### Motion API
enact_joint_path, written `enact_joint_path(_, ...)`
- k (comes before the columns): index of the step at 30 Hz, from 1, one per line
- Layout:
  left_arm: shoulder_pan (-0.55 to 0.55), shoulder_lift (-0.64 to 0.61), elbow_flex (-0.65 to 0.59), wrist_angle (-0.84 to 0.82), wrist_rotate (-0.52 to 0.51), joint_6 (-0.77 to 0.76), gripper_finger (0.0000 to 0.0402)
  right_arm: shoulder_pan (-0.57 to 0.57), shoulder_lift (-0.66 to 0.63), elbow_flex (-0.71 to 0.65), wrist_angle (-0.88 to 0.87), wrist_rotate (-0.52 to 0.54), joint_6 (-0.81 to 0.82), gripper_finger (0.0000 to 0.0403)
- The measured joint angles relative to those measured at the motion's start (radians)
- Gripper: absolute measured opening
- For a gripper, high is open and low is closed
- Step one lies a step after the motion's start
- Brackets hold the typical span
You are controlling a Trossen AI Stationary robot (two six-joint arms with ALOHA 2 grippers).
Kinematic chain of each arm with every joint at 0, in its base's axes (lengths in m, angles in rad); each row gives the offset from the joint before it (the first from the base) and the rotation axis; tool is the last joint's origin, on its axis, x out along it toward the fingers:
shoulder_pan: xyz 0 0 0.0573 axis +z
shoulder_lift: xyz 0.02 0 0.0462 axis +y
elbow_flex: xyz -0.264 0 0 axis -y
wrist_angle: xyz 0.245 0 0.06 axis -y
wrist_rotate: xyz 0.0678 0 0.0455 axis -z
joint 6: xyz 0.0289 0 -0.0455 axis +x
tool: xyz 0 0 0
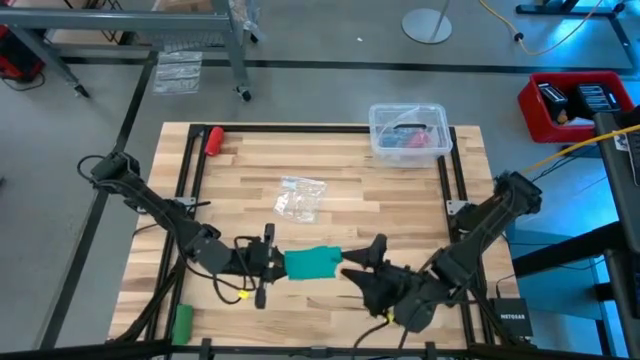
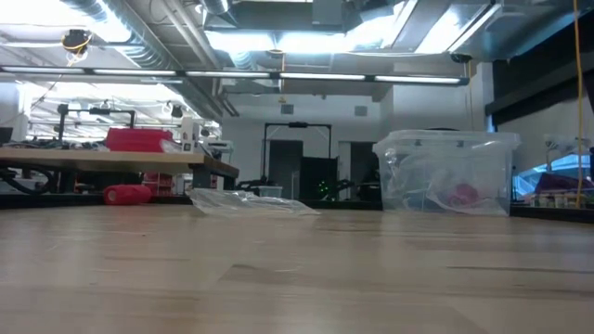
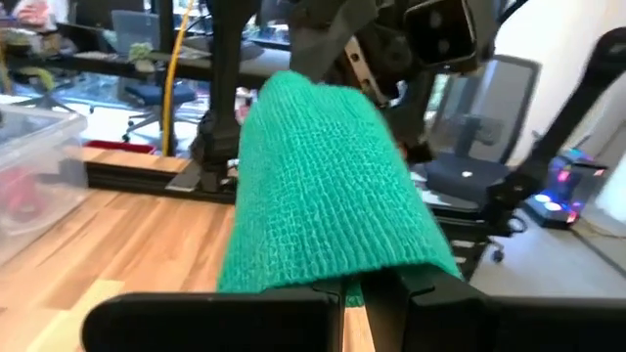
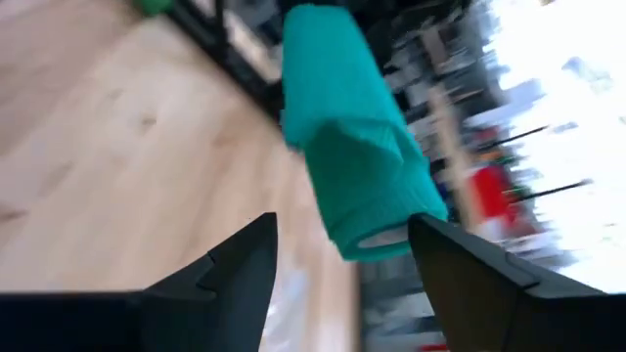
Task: Roll bandage
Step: Roll the green bandage
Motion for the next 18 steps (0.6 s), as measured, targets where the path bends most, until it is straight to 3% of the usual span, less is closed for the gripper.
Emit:
enact_joint_path(2,0.0,0.0,0.0,0.0,0.002,-0.001,0.0013,0.003,0.021,0.0,0.084,0.076,-0.1,0.0237)
enact_joint_path(6,-0.001,0.0,0.0,0.0,-0.002,0.0,0.0013,0.0,0.021,0.002,0.198,0.099,-0.182,0.0236)
enact_joint_path(14,-0.001,0.002,0.0,-0.002,0.002,0.031,0.0013,0.015,0.019,0.002,0.133,0.106,-0.098,0.0236)
enact_joint_path(18,-0.028,0.0,0.0,-0.002,-0.065,0.075,0.0006,0.026,0.019,0.002,0.095,0.107,-0.019,0.0236)
